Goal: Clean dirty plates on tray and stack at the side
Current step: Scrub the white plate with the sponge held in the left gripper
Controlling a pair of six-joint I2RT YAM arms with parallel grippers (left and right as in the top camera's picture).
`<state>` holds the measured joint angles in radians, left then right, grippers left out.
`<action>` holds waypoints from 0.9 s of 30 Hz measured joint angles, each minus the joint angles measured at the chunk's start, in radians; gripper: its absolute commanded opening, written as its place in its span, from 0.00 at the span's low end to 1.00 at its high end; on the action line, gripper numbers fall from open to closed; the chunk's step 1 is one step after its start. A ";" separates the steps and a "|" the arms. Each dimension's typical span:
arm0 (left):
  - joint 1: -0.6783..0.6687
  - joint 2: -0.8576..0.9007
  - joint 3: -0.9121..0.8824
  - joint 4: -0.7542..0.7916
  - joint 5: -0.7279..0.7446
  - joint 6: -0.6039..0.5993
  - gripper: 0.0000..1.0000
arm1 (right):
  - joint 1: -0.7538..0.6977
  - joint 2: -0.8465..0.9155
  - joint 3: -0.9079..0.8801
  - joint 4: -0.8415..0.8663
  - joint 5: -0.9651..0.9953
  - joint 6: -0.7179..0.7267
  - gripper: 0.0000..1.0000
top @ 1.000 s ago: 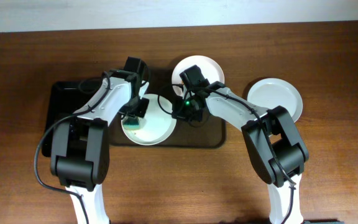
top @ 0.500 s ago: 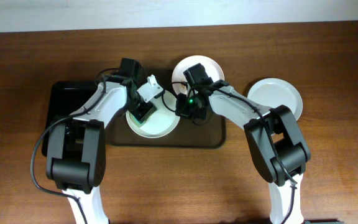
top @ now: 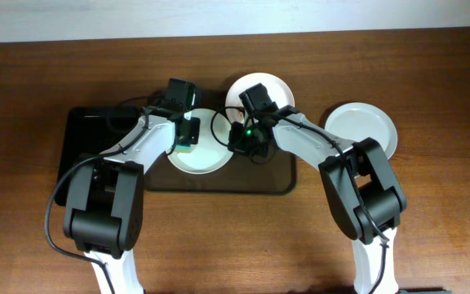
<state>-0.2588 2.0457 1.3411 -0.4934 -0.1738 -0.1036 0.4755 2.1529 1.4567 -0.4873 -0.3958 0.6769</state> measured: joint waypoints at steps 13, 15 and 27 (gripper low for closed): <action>0.001 -0.003 0.018 -0.137 -0.106 0.003 0.00 | 0.024 0.005 0.000 0.005 -0.040 -0.004 0.04; 0.018 -0.011 0.039 -0.218 -0.042 0.045 0.01 | 0.019 0.005 0.000 -0.003 -0.040 -0.005 0.04; 0.032 -0.097 0.232 -0.534 0.103 0.053 0.01 | 0.016 0.005 0.000 -0.009 -0.040 -0.015 0.04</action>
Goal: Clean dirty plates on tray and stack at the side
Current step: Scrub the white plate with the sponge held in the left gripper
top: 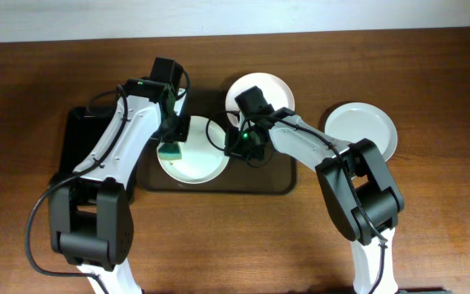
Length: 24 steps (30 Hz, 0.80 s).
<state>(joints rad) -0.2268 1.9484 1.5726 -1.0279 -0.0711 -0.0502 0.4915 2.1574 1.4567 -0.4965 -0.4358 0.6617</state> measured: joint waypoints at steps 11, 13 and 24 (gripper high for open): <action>0.000 0.000 -0.260 0.294 0.020 -0.132 0.01 | 0.000 0.000 0.001 0.003 0.000 0.000 0.04; 0.000 0.000 -0.302 0.374 0.019 -0.135 0.01 | 0.000 0.000 0.001 0.002 0.001 0.000 0.04; -0.028 0.048 -0.346 0.632 -0.192 -0.138 0.00 | -0.002 0.000 0.012 0.020 0.000 0.019 0.04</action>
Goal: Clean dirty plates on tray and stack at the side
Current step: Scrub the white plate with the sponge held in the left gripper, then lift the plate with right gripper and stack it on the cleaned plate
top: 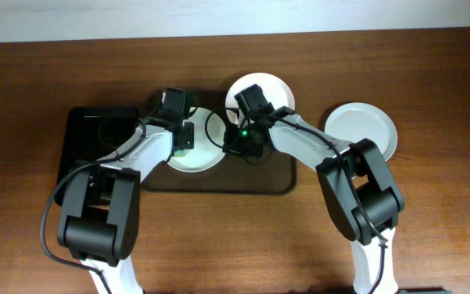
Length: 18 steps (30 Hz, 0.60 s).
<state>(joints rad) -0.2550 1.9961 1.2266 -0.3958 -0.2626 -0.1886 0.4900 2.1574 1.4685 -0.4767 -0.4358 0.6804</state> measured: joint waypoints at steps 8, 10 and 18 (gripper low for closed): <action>0.000 0.055 -0.034 0.331 -0.070 0.013 0.00 | 0.000 0.000 0.012 0.000 0.006 0.004 0.04; -0.002 0.056 -0.033 0.333 -0.071 0.035 0.01 | 0.000 0.000 0.012 0.000 0.007 0.005 0.04; 0.007 -0.111 -0.026 0.307 -0.095 0.077 0.01 | -0.005 0.000 0.012 -0.032 0.000 -0.005 0.04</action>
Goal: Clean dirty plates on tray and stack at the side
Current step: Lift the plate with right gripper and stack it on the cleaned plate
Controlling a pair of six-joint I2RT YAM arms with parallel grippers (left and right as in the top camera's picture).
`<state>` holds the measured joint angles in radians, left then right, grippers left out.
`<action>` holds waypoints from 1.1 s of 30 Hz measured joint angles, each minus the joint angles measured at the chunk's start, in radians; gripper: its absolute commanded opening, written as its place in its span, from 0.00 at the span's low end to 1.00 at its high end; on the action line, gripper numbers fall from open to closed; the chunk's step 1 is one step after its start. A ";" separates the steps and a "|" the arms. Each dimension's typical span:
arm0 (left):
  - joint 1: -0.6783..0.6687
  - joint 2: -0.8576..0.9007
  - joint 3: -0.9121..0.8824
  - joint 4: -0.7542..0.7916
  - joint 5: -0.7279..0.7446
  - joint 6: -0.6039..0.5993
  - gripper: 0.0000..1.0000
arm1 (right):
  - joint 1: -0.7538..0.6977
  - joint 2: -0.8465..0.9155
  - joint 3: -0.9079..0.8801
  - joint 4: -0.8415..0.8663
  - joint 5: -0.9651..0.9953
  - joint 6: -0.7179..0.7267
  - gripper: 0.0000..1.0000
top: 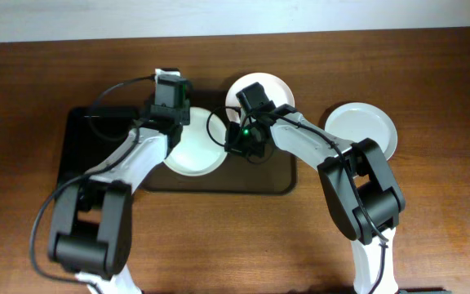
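Observation:
A white plate (196, 153) lies on the dark tray (96, 155). My left gripper (170, 129) hangs over the plate's back left edge. Its fingers and the sponge are hidden under the wrist. My right gripper (232, 140) sits at the plate's right rim and appears shut on it. A second white plate (269, 85) rests at the tray's back right corner, partly under the right wrist. One more white plate (362, 131) lies on the table to the right of the tray.
The tray's black left part (84, 135) holds only a loop of cable. Brown table (431, 212) surrounds the tray, and a white wall edge runs along the back.
My left gripper has moved from the plate's upper middle, where a green sponge showed in it, to the plate's back left edge. The sponge is now hidden. The right gripper has barely shifted.
My left gripper held a green sponge on the plate's upper middle, then at its left side, then back at the upper middle. Now it is at the back left edge. My right gripper stayed at the plate's right rim throughout.

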<state>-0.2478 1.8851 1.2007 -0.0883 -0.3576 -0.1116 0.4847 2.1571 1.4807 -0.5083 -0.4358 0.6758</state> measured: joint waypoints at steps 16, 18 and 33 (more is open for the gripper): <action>0.261 -0.256 0.216 -0.656 0.420 0.067 0.01 | 0.000 -0.079 -0.012 -0.124 0.101 -0.082 0.04; 0.275 -0.256 0.216 -0.656 0.455 0.067 0.01 | 0.001 -0.201 -0.013 -0.222 0.218 -0.141 0.05; 0.274 -0.101 0.216 -0.629 0.543 0.066 0.01 | 0.366 -0.422 -0.013 -0.347 1.498 -0.446 0.04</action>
<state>0.0265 1.7844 1.4166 -0.7170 0.1852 -0.0452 0.8505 1.7351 1.4677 -0.8551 1.0622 0.2295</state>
